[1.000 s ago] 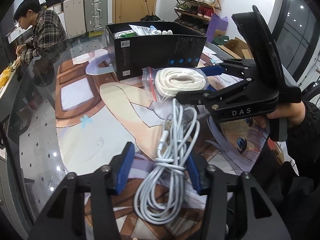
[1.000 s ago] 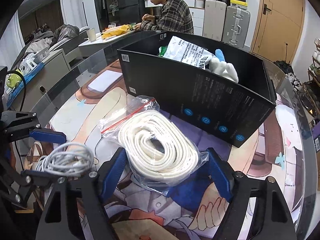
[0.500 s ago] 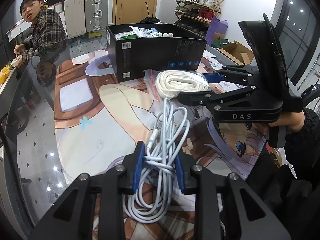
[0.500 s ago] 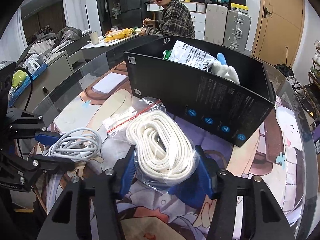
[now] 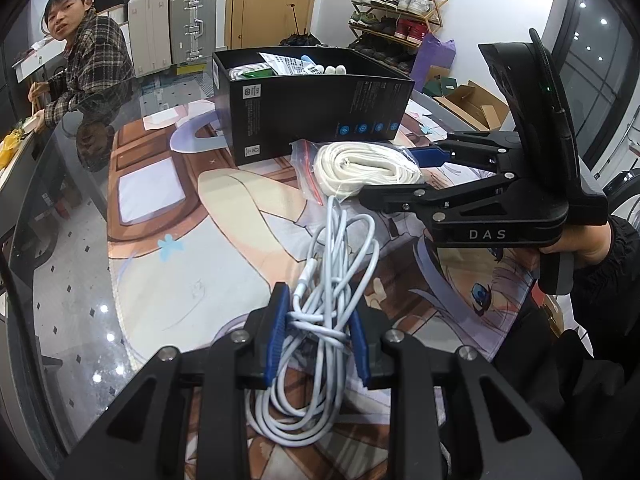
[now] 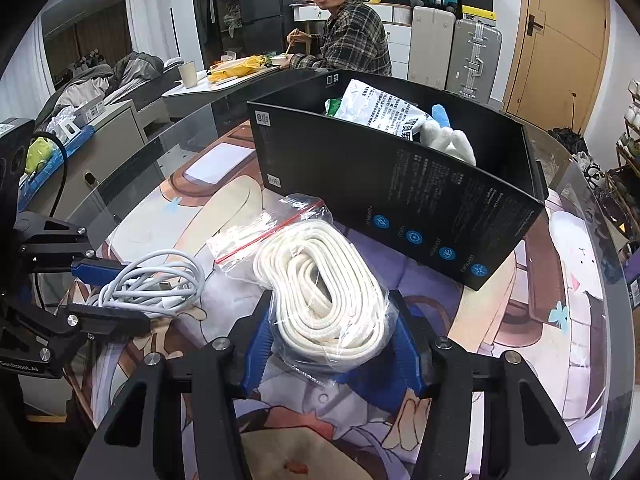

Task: Organize soft objects
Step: 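Close left tool on the white cable while right tool grasps the bagged rope, then lift the white cable and bagged rope and carry both over the black box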

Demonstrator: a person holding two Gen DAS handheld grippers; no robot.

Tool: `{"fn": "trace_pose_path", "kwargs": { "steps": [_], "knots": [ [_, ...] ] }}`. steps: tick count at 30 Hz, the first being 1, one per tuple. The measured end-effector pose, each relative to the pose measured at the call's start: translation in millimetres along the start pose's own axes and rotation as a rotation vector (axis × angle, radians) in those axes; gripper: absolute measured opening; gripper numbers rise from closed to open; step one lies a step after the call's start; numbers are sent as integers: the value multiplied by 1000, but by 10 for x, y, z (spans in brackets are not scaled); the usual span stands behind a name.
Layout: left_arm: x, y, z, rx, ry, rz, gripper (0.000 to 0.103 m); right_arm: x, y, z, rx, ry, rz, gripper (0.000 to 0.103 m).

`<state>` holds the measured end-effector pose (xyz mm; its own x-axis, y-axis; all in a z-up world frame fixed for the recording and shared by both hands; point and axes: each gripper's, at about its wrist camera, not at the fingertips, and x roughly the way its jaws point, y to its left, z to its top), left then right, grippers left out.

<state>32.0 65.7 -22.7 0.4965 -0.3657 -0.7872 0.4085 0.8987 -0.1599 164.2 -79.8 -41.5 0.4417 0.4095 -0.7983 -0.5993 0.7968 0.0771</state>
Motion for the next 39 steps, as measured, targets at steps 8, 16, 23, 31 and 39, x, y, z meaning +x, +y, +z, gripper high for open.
{"fn": "trace_pose_path", "kwargs": {
  "steps": [8, 16, 23, 31, 39],
  "knots": [
    [21, -14, 25, -13, 0, 0, 27, -76, -44, -77, 9, 5, -10, 51],
    [79, -12, 93, -32, -3, 6, 27, -258, -188, -273, 60, 8, -46, 51],
    [135, -28, 150, -51, -9, 17, 27, -392, -338, -414, 114, 0, -78, 50],
    [179, -23, 214, -82, -15, 14, 27, -520, -440, -539, 171, -25, -98, 48],
    [110, 31, 288, -118, -50, 32, 27, -642, -479, -555, 206, -75, -105, 48]
  ]
}}
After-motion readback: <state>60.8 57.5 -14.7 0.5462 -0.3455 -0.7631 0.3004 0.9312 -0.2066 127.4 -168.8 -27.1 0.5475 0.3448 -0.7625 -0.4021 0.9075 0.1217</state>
